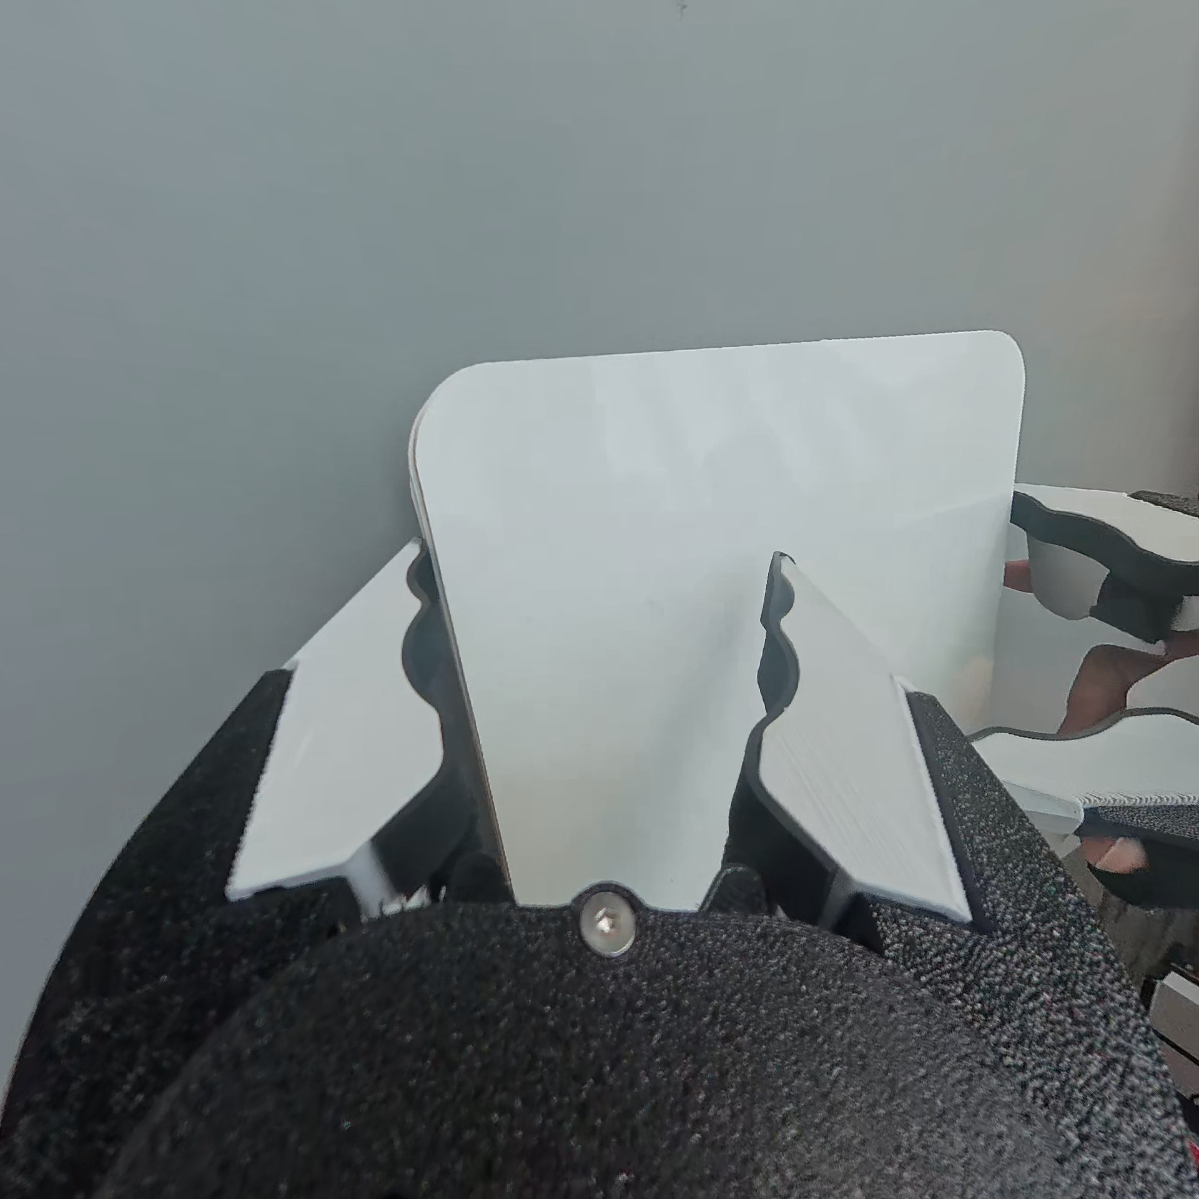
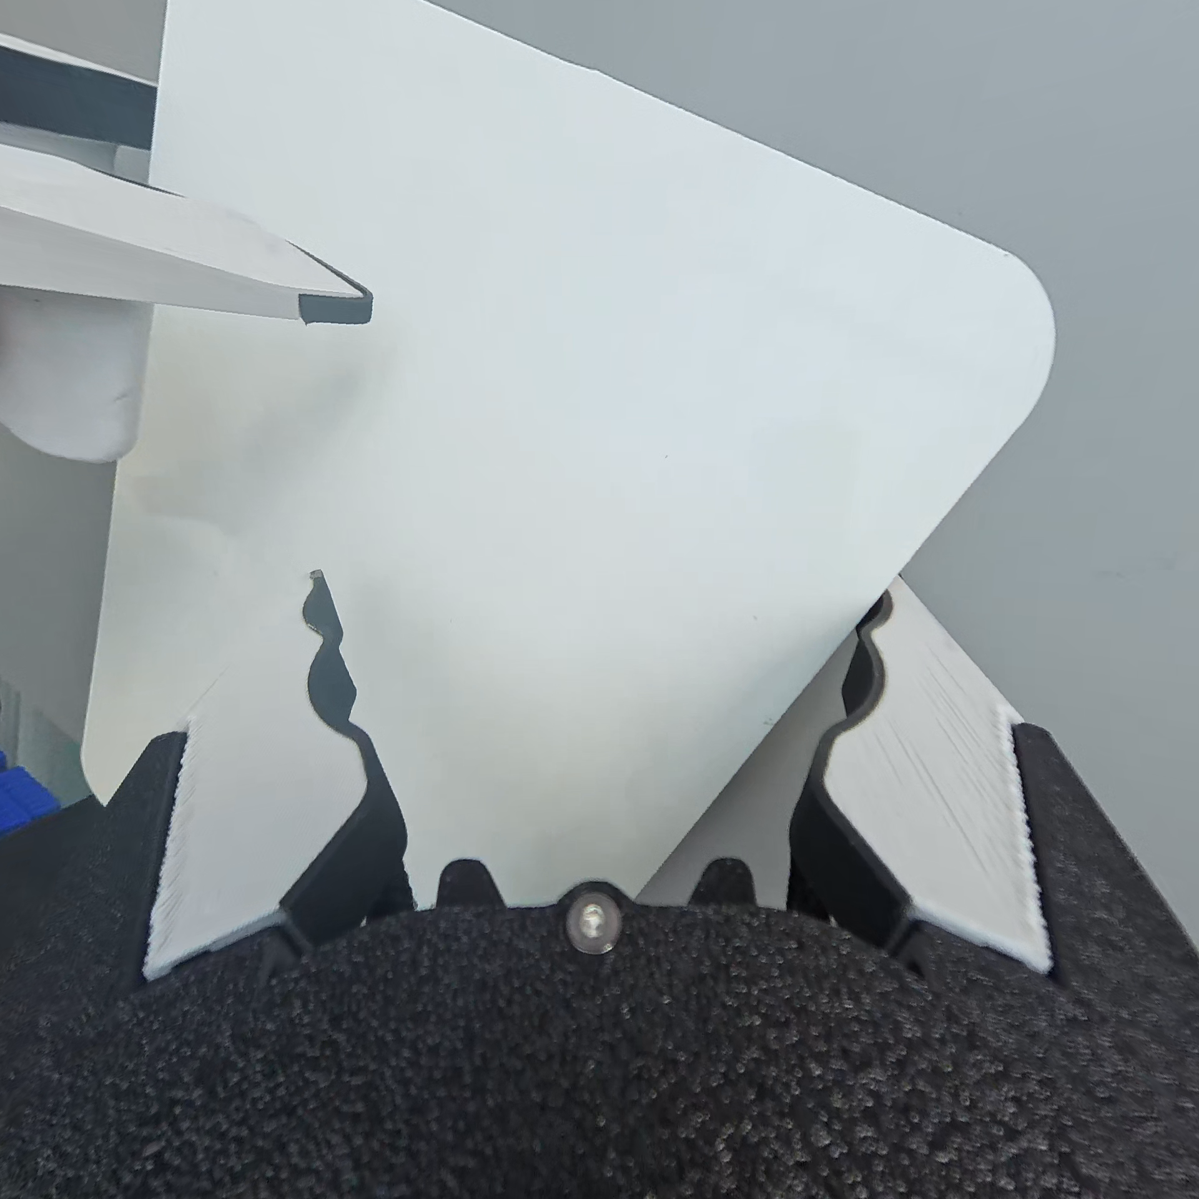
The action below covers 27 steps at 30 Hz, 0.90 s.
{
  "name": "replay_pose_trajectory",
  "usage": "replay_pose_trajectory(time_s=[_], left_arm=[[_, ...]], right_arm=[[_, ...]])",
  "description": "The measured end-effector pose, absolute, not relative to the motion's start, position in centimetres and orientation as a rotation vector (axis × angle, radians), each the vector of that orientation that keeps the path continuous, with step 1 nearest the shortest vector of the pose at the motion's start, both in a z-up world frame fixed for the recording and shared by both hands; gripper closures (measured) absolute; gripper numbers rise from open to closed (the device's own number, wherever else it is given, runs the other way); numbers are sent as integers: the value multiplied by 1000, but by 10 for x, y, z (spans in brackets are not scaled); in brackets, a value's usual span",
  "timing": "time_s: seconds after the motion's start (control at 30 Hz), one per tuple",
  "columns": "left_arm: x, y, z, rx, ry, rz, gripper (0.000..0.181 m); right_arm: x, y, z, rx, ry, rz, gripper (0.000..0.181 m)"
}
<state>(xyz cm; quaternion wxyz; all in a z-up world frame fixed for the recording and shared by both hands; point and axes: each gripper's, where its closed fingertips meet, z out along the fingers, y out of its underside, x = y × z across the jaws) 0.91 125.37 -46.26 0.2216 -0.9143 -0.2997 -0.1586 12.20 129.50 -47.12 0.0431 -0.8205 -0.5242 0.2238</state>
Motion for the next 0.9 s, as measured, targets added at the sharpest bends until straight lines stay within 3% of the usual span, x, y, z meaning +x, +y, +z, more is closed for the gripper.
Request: replay_pose_trajectory(time_s=[0.27, 0.37, 0.6, 0.77, 0.9], left_arm=[[8, 1255, -463, -2524, -867, -408, 81], [5, 1253, -463, -2500, -845, -422, 86], [-2, 1217, -411, -2295, -731, -303, 86], [10, 1147, -372, -2177, -769, -69, 108], [12, 1073, -332, -1988, -924, 93, 127]], right_arm=[[124, 1293, -475, -2493, -1679, 615, 25], [125, 1298, -473, -2503, -1638, 633, 35], [153, 1310, -447, -2364, -1537, 751, 36], [187, 1296, -404, -2134, -1517, 761, 51], [197, 1272, -361, -1863, -1560, 728, 79]])
